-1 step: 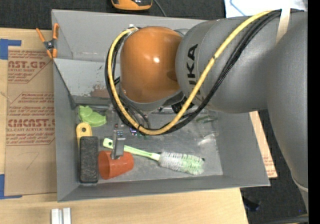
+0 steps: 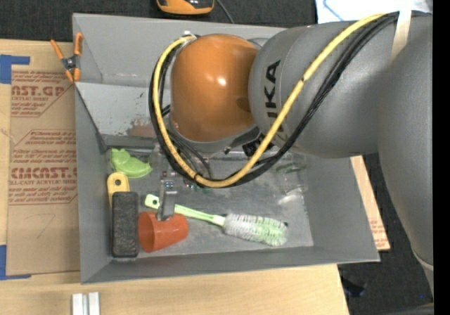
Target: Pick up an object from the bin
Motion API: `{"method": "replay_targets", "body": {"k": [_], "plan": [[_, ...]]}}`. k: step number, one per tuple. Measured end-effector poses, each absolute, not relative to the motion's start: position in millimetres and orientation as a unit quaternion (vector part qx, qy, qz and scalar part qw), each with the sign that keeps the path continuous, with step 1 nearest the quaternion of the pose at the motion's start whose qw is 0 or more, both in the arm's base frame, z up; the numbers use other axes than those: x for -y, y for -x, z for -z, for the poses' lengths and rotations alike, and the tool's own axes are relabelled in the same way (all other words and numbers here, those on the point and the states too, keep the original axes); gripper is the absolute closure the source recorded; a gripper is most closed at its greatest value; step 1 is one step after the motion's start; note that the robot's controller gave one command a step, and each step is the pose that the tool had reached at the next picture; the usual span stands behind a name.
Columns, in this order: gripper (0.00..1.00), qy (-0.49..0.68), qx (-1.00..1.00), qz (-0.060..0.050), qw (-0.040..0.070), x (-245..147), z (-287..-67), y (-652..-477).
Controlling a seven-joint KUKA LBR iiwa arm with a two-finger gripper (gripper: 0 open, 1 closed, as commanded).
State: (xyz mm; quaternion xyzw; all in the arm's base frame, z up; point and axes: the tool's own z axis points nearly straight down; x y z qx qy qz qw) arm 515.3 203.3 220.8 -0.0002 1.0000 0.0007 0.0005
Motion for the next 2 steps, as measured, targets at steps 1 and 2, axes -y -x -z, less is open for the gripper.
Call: {"method": "replay_targets", "body": {"k": [1, 2], "plan": [[0.00, -0.040, -0.999, -0.004, 0.002, -158.4, -86.8, -527.1], [0.00, -0.047, -0.999, -0.002, 0.001, -160.2, -94.7, -524.1]]}}
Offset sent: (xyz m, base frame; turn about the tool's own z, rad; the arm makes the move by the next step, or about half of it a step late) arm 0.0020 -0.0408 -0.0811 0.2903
